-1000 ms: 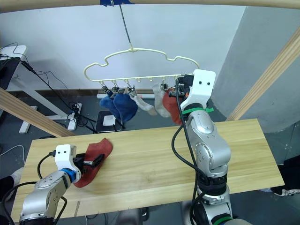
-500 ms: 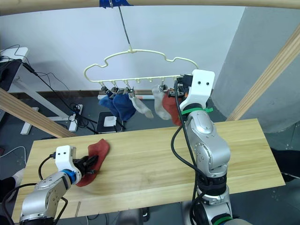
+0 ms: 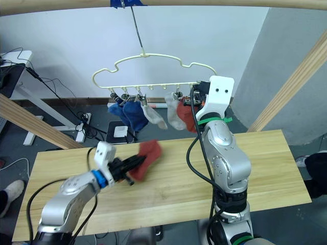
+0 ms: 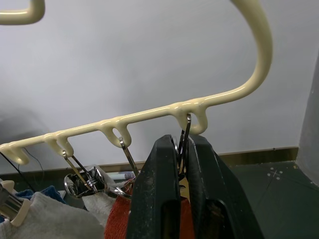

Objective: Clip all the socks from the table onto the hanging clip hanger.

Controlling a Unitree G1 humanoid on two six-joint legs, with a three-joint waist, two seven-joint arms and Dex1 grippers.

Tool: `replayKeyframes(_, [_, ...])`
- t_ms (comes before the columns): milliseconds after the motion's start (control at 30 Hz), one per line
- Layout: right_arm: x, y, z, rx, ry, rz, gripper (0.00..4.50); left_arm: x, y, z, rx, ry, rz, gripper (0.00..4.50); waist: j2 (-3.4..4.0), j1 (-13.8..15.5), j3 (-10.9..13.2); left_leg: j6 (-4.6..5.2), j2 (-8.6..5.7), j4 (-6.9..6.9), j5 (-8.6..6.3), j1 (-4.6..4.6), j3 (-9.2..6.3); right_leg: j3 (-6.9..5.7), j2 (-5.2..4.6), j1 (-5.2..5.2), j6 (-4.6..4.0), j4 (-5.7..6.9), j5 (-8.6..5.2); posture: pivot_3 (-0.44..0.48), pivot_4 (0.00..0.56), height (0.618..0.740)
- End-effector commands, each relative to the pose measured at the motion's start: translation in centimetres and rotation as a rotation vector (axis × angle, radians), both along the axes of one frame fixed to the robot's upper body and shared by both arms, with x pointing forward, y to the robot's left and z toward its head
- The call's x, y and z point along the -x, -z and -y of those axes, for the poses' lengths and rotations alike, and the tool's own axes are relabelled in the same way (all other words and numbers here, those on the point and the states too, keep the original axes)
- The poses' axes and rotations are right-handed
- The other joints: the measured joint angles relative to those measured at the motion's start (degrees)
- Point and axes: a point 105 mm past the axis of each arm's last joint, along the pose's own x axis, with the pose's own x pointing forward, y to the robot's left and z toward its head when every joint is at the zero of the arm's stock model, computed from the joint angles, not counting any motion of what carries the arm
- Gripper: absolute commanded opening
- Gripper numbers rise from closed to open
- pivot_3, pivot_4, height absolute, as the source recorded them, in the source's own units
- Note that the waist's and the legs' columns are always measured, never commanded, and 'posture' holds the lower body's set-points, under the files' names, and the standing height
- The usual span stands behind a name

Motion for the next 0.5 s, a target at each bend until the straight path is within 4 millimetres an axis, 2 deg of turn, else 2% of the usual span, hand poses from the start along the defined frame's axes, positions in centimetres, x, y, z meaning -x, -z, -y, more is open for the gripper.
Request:
replayKeyframes(33, [1.2, -3.0, -0.4, -0.035, -0.014, 0.109, 0.00, 0.5, -1.4, 3.3, 0.072, 0.105, 0.019, 0.02, 0.01, -0.77, -0.01, 0.01, -0.01, -0.03, 0.00, 0.01, 0.04, 0.02, 0.00, -0.01, 0.00, -0.01, 0.00, -0.279, 0.283, 0.740])
replayKeyframes(133, [1.3, -3.1, -0.4, -0.034, -0.012, 0.113, 0.00, -0.1, -2.0, 4.8, 0.107, 0.112, 0.038, 0.02, 0.01, -1.65, -0.01, 0.01, -0.02, -0.03, -0.01, -0.02, 0.04, 0.02, 0.06, -0.02, 0.01, -0.04, 0.00, -0.289, 0.284, 0.740])
replayKeyframes(233, [1.3, -3.2, -0.2, -0.032, -0.008, 0.116, 0.00, -1.4, -2.7, 6.2, 0.165, 0.064, 0.062, 0.02, 0.02, -1.65, -0.01, 0.02, -0.03, -0.02, 0.00, -0.01, 0.00, -0.01, 0.11, -0.01, 0.00, -0.01, 0.00, -0.293, 0.284, 0.740])
replayKeyframes(333, [1.3, -3.3, -0.3, -0.030, -0.008, 0.116, 0.00, -2.9, -2.9, 6.5, 0.198, -0.010, 0.077, 0.02, 0.02, -1.69, -0.01, 0.02, -0.09, 0.06, 0.00, -0.02, 0.00, 0.01, 0.10, 0.02, 0.01, 0.01, 0.00, -0.302, 0.283, 0.740])
replayKeyframes(500, [1.3, -3.3, -0.2, -0.028, -0.006, 0.117, 0.00, -3.2, -3.4, 7.7, 0.249, -0.010, 0.074, 0.02, 0.02, -1.73, -0.01, 0.03, -0.11, 0.05, 0.00, -0.02, 0.00, 0.01, 0.14, 0.02, 0.04, 0.01, 0.02, -0.304, 0.282, 0.740])
